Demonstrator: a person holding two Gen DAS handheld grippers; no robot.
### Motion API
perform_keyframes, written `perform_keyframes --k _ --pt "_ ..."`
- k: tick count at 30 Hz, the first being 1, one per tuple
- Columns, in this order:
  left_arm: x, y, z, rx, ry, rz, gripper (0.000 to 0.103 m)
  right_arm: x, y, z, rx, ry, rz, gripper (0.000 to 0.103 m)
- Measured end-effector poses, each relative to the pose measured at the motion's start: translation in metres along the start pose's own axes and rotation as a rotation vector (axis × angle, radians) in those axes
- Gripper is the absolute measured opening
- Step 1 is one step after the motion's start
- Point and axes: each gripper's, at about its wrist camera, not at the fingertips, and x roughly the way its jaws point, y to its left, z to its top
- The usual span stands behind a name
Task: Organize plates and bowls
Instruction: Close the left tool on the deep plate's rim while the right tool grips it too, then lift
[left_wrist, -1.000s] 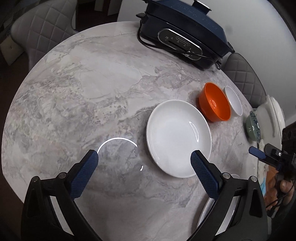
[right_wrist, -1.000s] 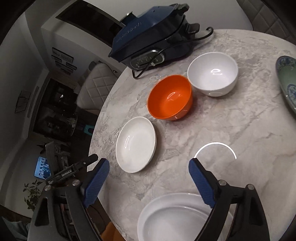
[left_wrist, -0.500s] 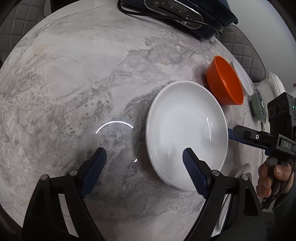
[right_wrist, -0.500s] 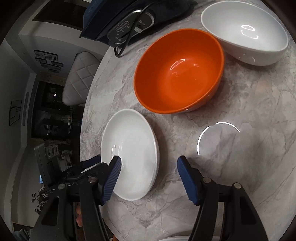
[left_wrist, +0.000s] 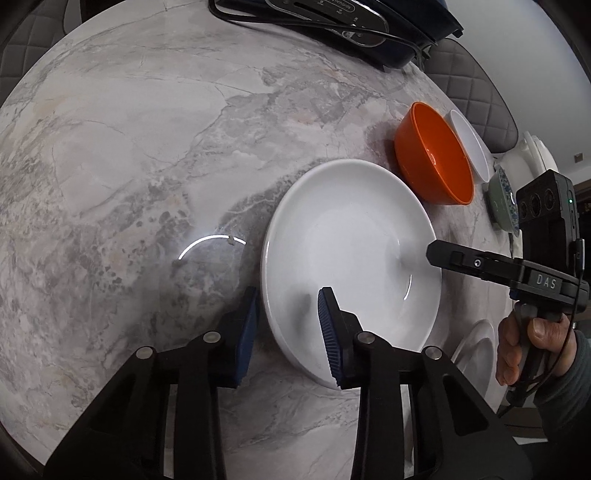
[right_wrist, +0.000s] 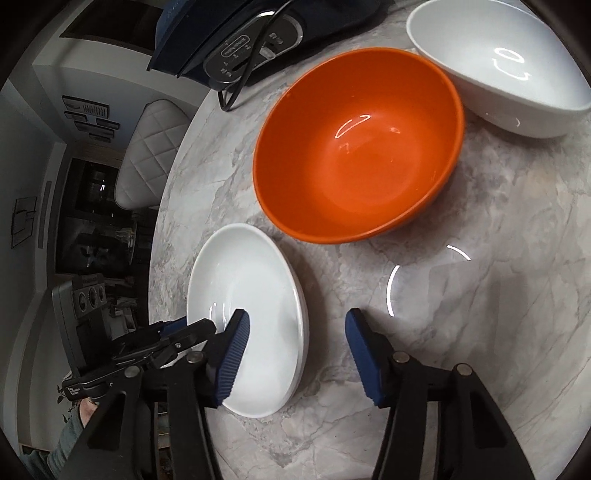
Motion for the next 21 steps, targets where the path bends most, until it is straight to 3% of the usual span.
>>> perform_keyframes --k 1,3,5,10,21 --pt "0.000 0.000 0.000 -0.003 0.002 -0.007 0.030 0.001 0.001 0.000 -0.006 0.010 -0.008 0.048" --pt "0.002 0.001 0.001 -0.009 0.009 -0.020 0.023 0.005 -0.001 0.000 -0.012 0.039 -0.029 0.022" --pt "0.004 0.002 0.003 -0.021 0.011 -0.031 0.018 0.010 -0.006 -0.002 0.010 0.062 -0.011 0.011" --pt "0.006 0.004 0.003 -0.023 0.012 -0.021 0.009 0.009 -0.008 -0.002 0.016 0.061 -0.019 0.010" --pt "-0.002 -0.005 -0.001 -0.019 0.011 -0.007 0.009 -0.005 -0.002 -0.008 0.016 0.051 -0.052 0.009"
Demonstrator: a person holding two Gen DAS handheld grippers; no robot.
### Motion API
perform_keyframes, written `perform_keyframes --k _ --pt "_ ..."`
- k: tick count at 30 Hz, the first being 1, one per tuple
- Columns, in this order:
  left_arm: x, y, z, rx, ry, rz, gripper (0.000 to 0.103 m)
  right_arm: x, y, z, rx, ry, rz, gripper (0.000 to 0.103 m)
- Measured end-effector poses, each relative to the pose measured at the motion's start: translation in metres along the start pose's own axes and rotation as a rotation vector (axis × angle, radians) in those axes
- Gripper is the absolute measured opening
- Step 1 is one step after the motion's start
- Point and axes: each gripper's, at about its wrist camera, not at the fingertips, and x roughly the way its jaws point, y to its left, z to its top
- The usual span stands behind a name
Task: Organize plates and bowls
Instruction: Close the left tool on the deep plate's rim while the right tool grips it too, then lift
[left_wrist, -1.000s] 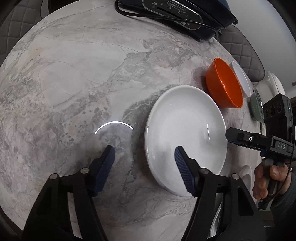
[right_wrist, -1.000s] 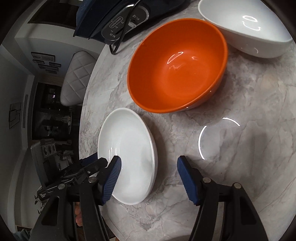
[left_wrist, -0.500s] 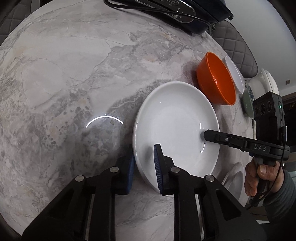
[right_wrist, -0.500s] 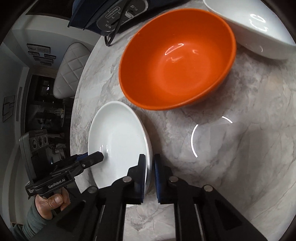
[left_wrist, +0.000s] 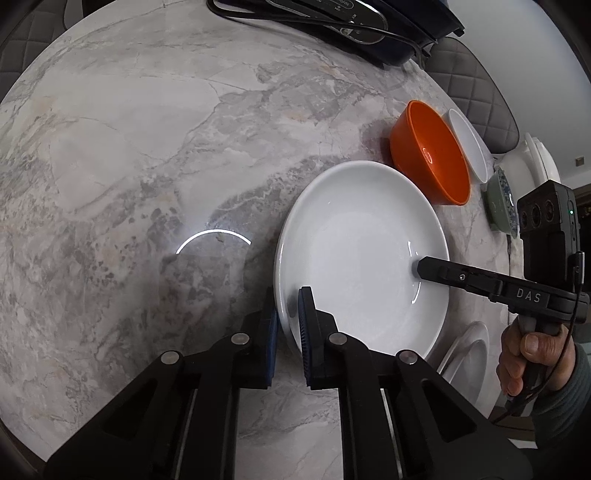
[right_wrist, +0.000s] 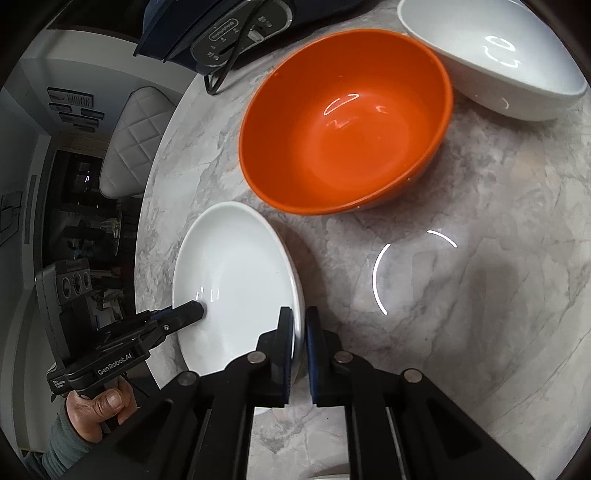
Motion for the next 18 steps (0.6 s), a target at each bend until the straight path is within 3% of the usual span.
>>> perform_keyframes --k 18 --pt "-0.081 -0.061 -0.037 0.048 -0.091 -0.061 0.009 -0.090 0.025 -0.038 -0.024 -0.123 0.039 0.009"
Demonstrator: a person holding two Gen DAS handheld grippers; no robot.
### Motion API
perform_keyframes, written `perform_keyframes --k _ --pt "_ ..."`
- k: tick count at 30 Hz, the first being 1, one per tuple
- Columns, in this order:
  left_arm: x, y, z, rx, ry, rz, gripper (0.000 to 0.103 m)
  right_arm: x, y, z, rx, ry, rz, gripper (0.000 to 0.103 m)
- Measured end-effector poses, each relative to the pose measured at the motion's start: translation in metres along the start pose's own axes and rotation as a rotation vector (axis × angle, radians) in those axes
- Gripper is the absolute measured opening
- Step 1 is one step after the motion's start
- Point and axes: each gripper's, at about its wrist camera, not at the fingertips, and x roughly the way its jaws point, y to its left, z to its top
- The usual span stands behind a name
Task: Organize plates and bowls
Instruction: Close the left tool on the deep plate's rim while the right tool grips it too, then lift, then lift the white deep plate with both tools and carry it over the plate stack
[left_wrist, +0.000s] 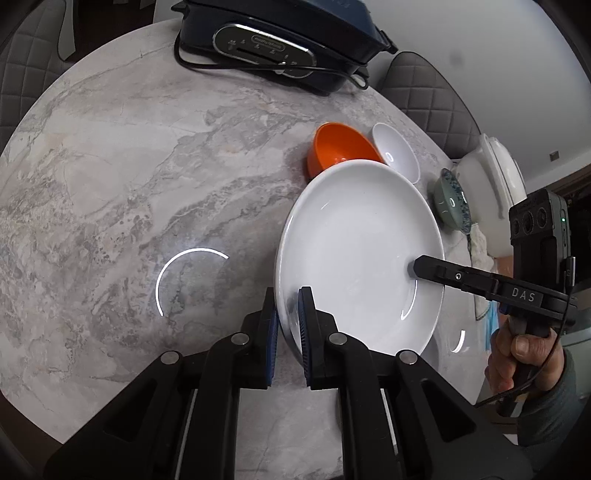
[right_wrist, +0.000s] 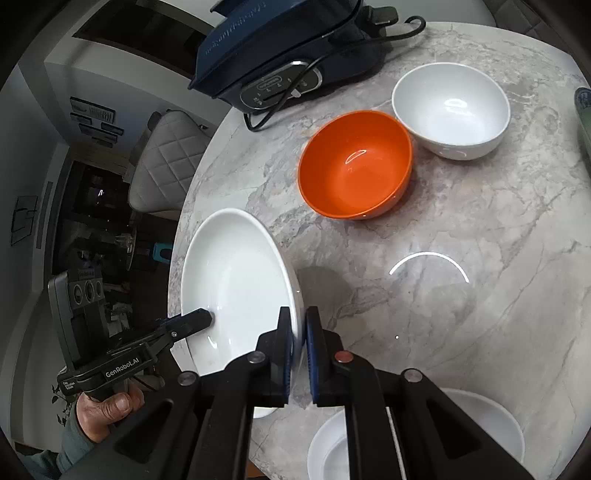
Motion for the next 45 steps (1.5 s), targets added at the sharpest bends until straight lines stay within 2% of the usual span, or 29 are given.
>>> perform_keyframes --k 12,22,32,45 --pt "-0.019 -0.090 -0.030 0.088 0.012 -0.049 0.009 -0.085 -0.021 -0.042 0.039 -0.084 0.014 0.010" --pt "0.010 -0.139 -0.077 0.112 0.095 -0.061 0.009 -0.117 -0.068 -0.095 0.113 -0.077 0.015 0.009" --pt "0.049 -0.150 -0.118 0.104 0.175 -0.052 0.009 -0.115 -0.102 -0.133 0.145 -0.027 -0.021 0.009" --pt "0.086 -0.139 -0.142 0.096 0.247 -0.027 0.009 -0.091 -0.116 -0.150 0.113 0.031 -0.097 0.009"
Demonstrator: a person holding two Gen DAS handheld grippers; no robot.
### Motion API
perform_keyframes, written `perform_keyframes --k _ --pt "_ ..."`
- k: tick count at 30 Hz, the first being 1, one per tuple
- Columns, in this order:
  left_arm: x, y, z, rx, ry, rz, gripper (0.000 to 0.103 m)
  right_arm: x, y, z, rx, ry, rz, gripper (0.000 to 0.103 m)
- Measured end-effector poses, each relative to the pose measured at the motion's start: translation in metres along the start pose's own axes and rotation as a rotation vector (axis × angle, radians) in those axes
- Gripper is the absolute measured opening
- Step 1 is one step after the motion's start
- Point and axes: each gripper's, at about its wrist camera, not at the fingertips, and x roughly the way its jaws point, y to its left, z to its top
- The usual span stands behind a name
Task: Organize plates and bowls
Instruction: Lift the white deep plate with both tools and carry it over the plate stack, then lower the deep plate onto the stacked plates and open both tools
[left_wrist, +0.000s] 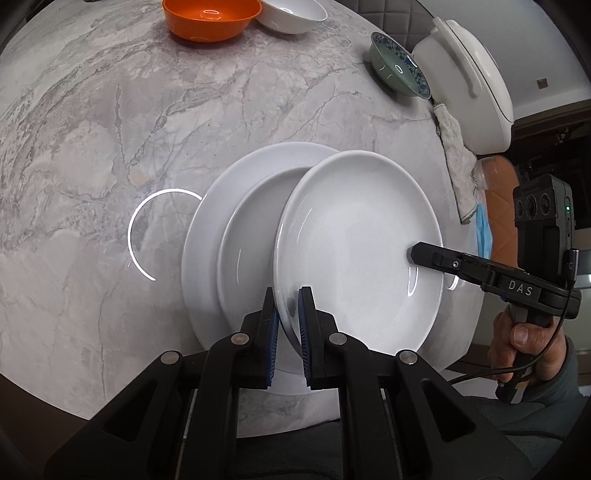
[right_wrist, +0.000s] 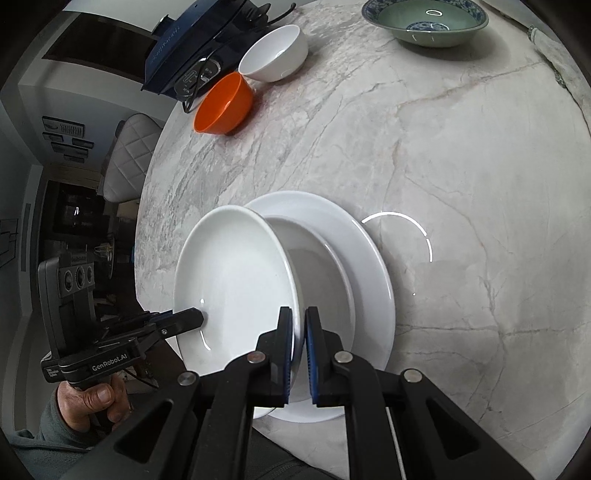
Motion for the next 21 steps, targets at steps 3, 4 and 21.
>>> perform_keyframes --k 3,4,21 --pt "0.006 0.002 0.001 0.003 0.010 0.011 0.009 0.008 -0.001 -0.004 -0.014 0.012 -0.026 0.009" --pt "0.008 0.003 0.000 0.004 0.012 0.015 0.009 0.010 -0.001 -0.005 -0.021 0.015 -0.035 0.009" --pt "0.044 0.013 0.009 0.036 0.043 0.086 0.009 0.036 0.012 -0.010 -0.157 0.036 -0.180 0.010"
